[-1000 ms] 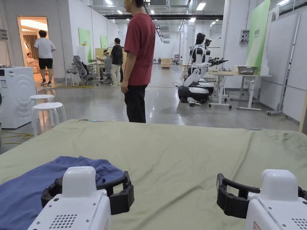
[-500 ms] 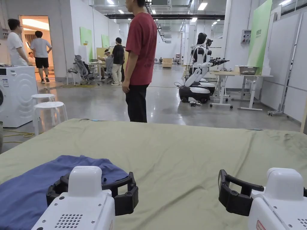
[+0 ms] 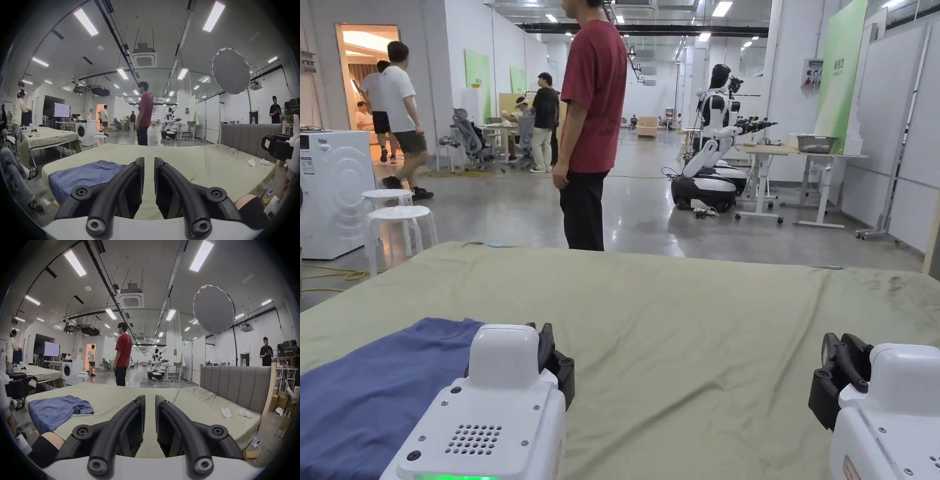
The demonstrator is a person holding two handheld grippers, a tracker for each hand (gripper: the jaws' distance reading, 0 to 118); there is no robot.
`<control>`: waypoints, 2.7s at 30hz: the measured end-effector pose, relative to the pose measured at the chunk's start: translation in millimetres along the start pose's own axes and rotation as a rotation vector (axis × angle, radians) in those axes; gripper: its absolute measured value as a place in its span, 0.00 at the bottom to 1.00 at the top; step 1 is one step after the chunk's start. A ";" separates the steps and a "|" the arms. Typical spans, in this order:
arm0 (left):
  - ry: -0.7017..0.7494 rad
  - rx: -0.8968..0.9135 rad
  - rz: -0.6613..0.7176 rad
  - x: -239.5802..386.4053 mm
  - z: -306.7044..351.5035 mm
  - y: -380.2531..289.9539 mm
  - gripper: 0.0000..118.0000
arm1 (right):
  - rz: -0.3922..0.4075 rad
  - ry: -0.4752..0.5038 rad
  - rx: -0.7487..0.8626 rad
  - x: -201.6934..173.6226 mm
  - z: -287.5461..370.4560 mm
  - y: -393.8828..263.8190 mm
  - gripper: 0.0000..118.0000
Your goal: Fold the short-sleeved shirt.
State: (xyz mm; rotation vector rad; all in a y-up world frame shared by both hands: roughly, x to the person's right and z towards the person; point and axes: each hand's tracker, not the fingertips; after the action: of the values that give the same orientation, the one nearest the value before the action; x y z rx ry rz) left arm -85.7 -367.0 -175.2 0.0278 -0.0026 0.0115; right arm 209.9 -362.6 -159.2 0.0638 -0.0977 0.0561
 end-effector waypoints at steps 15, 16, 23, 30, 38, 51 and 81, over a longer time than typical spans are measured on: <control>-0.043 -0.016 -0.054 12.2 -9.7 -4.3 0.00 | 0.028 0.033 -0.004 -1.7 -3.5 0.5 0.05; -0.046 -0.021 -0.049 11.9 -11.9 -5.0 0.00 | 0.028 0.034 -0.005 -1.2 -3.9 0.2 0.05; 0.011 -0.067 -0.017 -13.2 -26.4 -14.5 0.00 | -0.010 0.118 -0.049 -16.7 -27.3 -9.1 0.05; 0.249 -0.129 -0.022 -95.2 -16.7 -27.1 0.00 | -0.004 0.373 -0.101 -99.5 -66.7 -24.3 0.05; 0.484 -0.198 -0.030 -169.8 -0.9 -41.3 0.00 | 0.020 0.608 -0.118 -183.1 -94.1 -34.7 0.05; 0.229 -0.359 -0.018 -171.9 -185.6 -60.8 0.00 | -0.038 0.565 -0.286 -132.2 -159.7 -71.7 0.05; 0.195 -0.840 0.036 -180.4 -468.1 -123.2 0.04 | -0.121 0.515 -0.468 -72.2 -216.9 -134.2 0.05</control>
State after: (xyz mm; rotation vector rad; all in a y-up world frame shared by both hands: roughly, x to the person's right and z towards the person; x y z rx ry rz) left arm -263.5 -479.2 -647.1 -0.8134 0.1867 0.0488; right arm 166.8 -485.8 -390.0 -0.4113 0.4086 -0.0727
